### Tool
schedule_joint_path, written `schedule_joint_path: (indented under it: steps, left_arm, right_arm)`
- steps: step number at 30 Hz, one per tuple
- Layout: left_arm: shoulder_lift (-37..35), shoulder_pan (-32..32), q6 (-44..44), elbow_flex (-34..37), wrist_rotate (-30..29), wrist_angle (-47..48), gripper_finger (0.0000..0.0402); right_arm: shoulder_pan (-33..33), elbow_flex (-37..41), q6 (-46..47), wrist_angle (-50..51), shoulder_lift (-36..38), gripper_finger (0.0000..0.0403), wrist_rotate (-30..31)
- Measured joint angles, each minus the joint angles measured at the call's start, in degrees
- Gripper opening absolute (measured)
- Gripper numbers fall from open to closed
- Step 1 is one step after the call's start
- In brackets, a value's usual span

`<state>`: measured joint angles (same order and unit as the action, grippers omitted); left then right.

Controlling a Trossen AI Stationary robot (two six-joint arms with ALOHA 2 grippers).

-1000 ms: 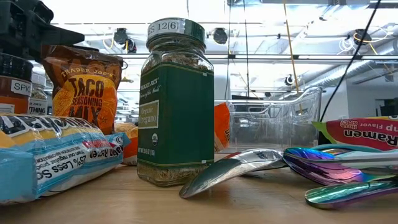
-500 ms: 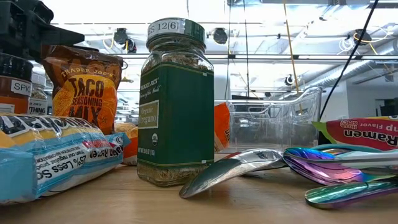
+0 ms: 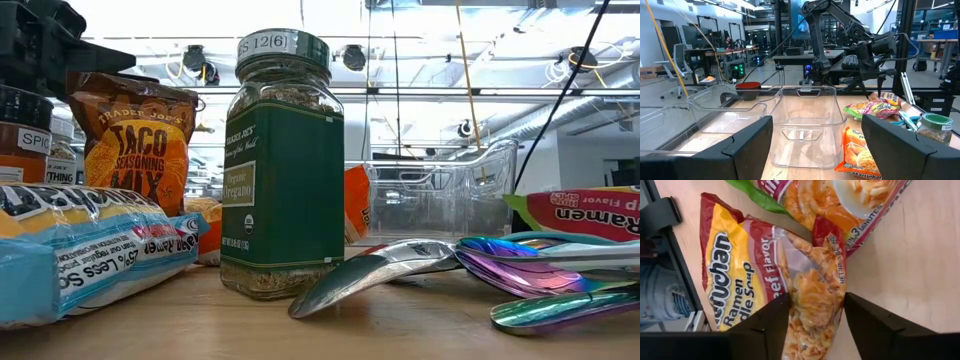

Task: Pick & Place Food Item
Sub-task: Put the red noodle pack into the left transparent bin

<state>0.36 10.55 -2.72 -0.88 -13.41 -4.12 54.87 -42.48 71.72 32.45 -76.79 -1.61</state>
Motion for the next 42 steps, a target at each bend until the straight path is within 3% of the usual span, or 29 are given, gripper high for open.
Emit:
schedule_joint_path:
  steps: [15, 25, 33, 42]
  left_arm:
    - [0.01, -0.01, 0.00, 0.00, 0.00, 0.00, 0.0312]
    - [0.00, -0.02, 0.00, 0.00, 0.01, 0.02, 0.0312]
    - [0.00, -0.01, 0.00, 0.01, 0.02, 0.01, 0.0312]
    - [0.00, 0.00, 0.00, 0.00, 0.02, 0.02, 0.0312]
  right_arm:
    - [-0.07, 0.11, 1.57, 0.51, 7.20, 0.0013, -1.69]
    - [-0.07, 0.11, -0.98, -2.02, 17.18, 0.0006, 0.66]
    - [-0.13, 0.11, -11.49, -10.37, 21.45, 0.0007, 11.32]
    - [-4.60, 0.11, -31.79, -25.30, 21.82, 0.0008, 29.01]
